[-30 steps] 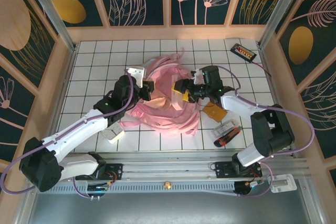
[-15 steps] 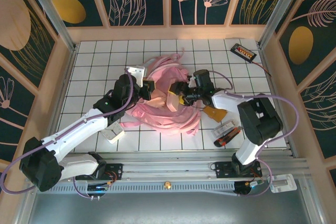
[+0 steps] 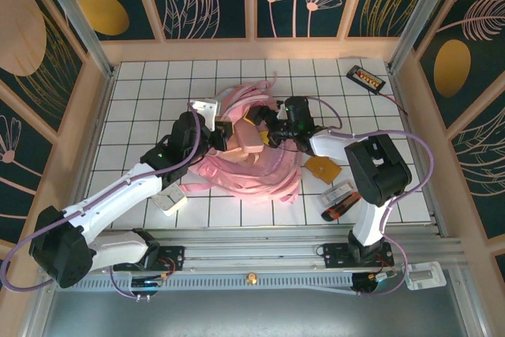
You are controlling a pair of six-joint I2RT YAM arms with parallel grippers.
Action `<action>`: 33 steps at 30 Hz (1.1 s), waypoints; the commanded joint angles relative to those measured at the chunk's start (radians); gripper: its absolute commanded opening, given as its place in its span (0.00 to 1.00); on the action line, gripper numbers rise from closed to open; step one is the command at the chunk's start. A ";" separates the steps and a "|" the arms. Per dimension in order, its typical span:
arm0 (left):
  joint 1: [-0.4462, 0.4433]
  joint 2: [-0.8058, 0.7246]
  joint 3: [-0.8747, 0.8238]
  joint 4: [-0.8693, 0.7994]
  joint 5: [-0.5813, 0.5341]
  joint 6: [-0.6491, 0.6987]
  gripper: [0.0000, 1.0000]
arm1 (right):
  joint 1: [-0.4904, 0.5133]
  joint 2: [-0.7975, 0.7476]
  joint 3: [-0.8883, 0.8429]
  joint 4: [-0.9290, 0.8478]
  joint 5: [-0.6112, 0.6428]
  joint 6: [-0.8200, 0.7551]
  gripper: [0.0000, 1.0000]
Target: Pack books, pencil case, and school supplies into a backpack
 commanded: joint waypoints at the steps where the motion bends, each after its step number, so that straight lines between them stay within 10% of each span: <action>1: 0.001 -0.026 0.071 0.158 0.020 -0.012 0.00 | 0.013 -0.061 -0.020 0.026 0.019 -0.022 0.98; 15: 0.001 -0.026 0.061 0.141 0.039 0.002 0.00 | 0.035 -0.603 -0.166 -0.556 0.362 -0.341 0.99; 25: 0.001 -0.001 0.065 0.144 0.093 -0.018 0.00 | -0.002 -0.741 -0.247 -0.642 0.353 -0.328 0.99; 33: 0.001 -0.015 0.068 0.139 0.104 -0.023 0.74 | -0.024 -0.745 -0.261 -0.639 0.343 -0.316 0.99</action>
